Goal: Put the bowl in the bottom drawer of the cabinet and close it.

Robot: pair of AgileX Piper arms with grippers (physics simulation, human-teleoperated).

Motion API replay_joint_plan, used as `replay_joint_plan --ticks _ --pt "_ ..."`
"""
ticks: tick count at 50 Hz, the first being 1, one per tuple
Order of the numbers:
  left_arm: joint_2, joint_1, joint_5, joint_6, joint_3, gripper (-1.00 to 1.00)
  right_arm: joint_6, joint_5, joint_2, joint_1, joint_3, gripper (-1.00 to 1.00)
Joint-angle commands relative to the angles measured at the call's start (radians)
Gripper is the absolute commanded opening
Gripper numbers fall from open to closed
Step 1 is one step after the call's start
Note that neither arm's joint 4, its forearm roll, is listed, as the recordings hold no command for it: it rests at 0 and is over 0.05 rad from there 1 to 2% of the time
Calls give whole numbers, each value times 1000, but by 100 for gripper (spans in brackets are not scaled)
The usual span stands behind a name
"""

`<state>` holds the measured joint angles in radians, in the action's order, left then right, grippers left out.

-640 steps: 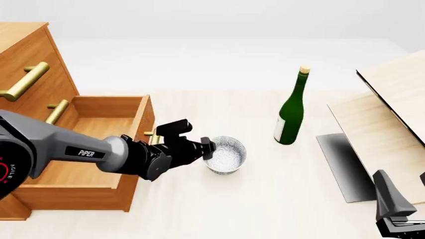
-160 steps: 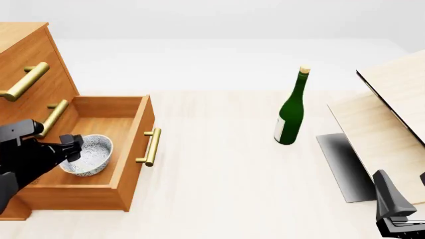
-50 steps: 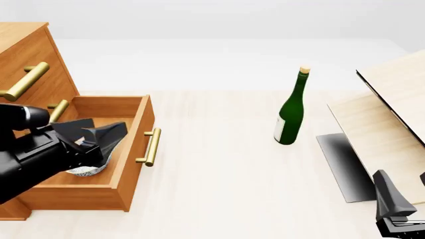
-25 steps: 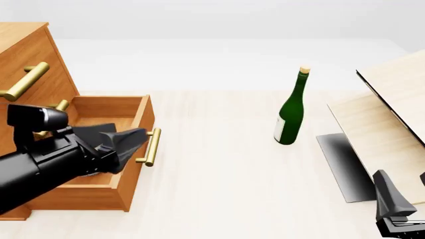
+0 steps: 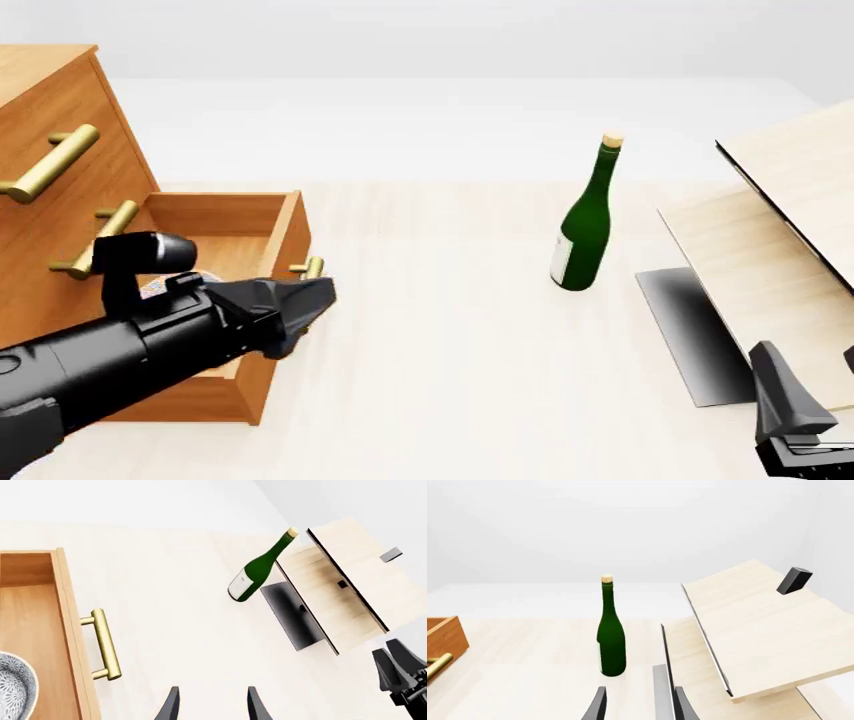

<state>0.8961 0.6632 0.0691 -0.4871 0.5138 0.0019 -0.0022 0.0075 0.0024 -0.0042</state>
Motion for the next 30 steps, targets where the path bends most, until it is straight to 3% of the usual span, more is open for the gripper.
replay_joint_plan --ticks 1,9,30 --pt "56 24 -60 -69 -27 100 0 0 0 0 0 100" --pt "115 43 -112 -124 -55 100 0 0 0 0 0 100" --pt "207 28 -184 -157 -83 100 0 0 0 0 0 100"
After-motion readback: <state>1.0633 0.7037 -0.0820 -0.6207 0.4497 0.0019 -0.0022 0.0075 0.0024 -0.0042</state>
